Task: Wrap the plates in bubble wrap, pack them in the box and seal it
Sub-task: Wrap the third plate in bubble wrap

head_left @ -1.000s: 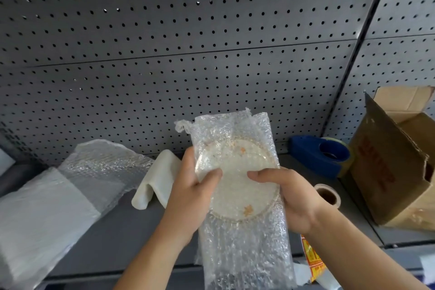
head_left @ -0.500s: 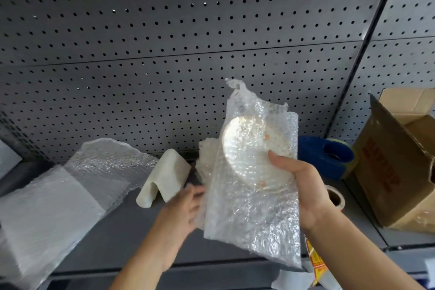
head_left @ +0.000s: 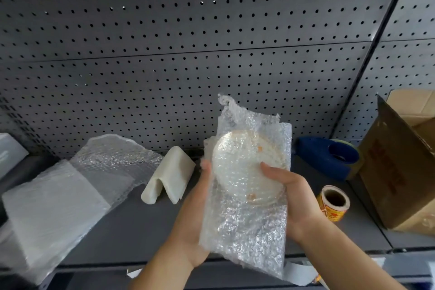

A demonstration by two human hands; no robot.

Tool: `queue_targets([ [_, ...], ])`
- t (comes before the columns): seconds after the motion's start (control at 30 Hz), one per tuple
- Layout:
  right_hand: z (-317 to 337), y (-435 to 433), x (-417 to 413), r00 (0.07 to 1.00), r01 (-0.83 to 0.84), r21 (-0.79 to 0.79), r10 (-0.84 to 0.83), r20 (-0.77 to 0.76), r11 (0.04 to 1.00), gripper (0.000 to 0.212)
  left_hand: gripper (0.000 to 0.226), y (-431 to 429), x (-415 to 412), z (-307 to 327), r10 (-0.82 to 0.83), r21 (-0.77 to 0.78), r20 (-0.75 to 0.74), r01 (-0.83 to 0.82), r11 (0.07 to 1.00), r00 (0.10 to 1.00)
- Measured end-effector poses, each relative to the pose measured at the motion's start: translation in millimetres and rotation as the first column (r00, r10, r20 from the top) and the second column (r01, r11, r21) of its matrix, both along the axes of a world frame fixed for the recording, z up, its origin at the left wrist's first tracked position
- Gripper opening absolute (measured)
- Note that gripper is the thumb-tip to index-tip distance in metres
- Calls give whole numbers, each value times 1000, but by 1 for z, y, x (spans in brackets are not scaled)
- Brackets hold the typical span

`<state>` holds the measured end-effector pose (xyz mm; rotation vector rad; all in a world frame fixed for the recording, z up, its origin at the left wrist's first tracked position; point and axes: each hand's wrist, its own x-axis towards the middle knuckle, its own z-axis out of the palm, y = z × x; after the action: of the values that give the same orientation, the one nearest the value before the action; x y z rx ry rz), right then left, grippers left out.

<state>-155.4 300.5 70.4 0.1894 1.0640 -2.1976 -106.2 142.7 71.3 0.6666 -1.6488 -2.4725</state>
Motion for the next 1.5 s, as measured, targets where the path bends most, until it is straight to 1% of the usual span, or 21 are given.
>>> queue_targets([
  [0.07,-5,1,-1,1000,-24,45,25,-13,999,33,46,1,21,12,-84,-113,-13,82,990,996],
  [0.13,-8,4,-3,998,-40,124,45,-38,991,33,42,4,22,13,-115,-104,43,119,987,992],
  [0.23,-14,7,-4,991,-84,230,104,-78,970,35,33,-6,31,-2,-206,-199,6,203,959,979],
  [0.3,-17,8,-2,978,-129,305,172,-119,943,36,28,-13,25,-9,-202,-170,28,204,964,979],
  [0.4,-17,12,-2,945,-189,427,282,-166,884,29,39,-22,19,-26,-209,-167,90,222,961,974],
  [0.5,-16,20,-10,921,-253,437,353,-163,863,31,46,-27,22,-35,-269,-121,149,288,950,952],
  [0.6,-18,24,-20,919,-201,489,336,-205,849,28,55,-26,25,-41,-347,-74,225,371,926,911],
  [0.63,-19,23,-21,912,-183,515,340,-229,837,25,54,-25,25,-42,-368,-46,237,389,920,899],
  [0.73,-26,16,-23,882,-146,577,370,-291,804,20,36,-23,22,-39,-408,28,220,412,911,886],
  [0.83,-30,13,-24,865,-97,590,361,-348,801,18,36,-23,15,-38,-416,5,227,426,905,881],
  [0.93,-29,10,-23,779,-67,616,426,-459,785,20,44,-27,12,-43,-392,-23,225,408,913,892],
  [1.0,-29,10,-23,725,-44,639,465,-508,768,24,56,-31,10,-49,-410,-35,171,422,906,896],
  [1.07,-32,11,-25,691,-17,674,496,-526,739,26,59,-31,7,-54,-436,-46,92,441,896,895],
  [1.17,-38,14,-30,641,-23,740,578,-505,672,27,41,-25,6,-58,-395,-17,52,396,918,917],
  [1.2,-40,16,-31,636,-68,728,591,-496,683,25,34,-23,7,-58,-372,-16,54,373,928,927],
  [1.23,-40,18,-31,655,-146,674,581,-483,724,24,31,-21,8,-57,-348,-20,60,350,937,935],
  [1.3,-39,24,-33,740,-324,494,542,-399,807,32,31,-22,9,-60,-297,-74,75,302,950,952],
  [1.33,-38,24,-32,773,-376,430,534,-342,821,32,31,-24,10,-62,-273,-123,85,282,952,958],
  [1.37,-38,23,-31,803,-388,414,523,-288,824,31,30,-23,11,-62,-238,-174,96,252,952,966],
  [1.43,-43,14,-28,872,-291,491,439,-216,821,37,27,-22,12,-63,-203,-254,110,225,941,973],
  [1.5,-52,5,-26,899,-123,620,351,-260,775,37,9,-19,12,-64,-225,-215,91,240,947,970],
])
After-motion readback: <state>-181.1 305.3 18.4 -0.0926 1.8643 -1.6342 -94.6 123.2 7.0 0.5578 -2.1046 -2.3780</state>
